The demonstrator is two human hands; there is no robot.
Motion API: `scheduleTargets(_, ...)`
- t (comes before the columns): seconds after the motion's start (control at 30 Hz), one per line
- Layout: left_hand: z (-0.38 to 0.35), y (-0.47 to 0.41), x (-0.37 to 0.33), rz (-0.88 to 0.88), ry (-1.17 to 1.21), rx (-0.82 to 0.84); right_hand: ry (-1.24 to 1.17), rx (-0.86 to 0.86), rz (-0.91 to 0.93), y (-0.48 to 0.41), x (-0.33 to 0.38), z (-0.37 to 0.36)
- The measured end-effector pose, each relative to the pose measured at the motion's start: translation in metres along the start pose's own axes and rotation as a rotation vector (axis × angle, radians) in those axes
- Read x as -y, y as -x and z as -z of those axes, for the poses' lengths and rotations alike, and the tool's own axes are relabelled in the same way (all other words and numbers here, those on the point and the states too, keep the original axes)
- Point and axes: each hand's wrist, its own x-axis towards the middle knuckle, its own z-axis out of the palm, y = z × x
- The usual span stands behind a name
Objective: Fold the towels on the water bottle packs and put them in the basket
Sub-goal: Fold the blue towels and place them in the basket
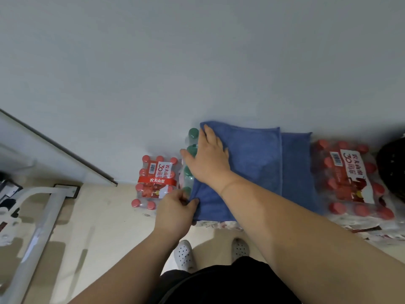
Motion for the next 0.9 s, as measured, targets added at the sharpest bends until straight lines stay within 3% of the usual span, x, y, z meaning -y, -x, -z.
scheduleTargets(0.3, 0.06, -0.023, 0.04, 0.065, 0.031, 0.001, 0.047, 0.105, 0.139, -0.014, 0.039, -0.046)
scheduleTargets(0.4, 0.062, -0.028, 0.043, 0.077, 0.025, 0.052, -0.029, 0.076, 0.214, -0.01, 0.021, -0.033)
scheduleTargets(0.47, 0.062, -0.03, 0.042, 0.047, -0.007, -0.004, -0.018, 0.0, 0.236, -0.006, -0.001, -0.021)
scheduleTargets(0.57, 0.058, -0.033, 0.032, -0.105, -0.055, -0.117, 0.041, -0.143, 0.111, 0.003, -0.047, 0.0)
scheduleTargets(0.7, 0.034, -0.031, 0.002, -0.392, -0.154, -0.104, 0.231, -0.102, -0.155, 0.023, -0.116, 0.025)
scheduleTargets(0.9, -0.027, -0.016, -0.04, -0.681, -0.342, 0.055, 0.346, -0.026, -0.099, 0.04, -0.168, 0.037)
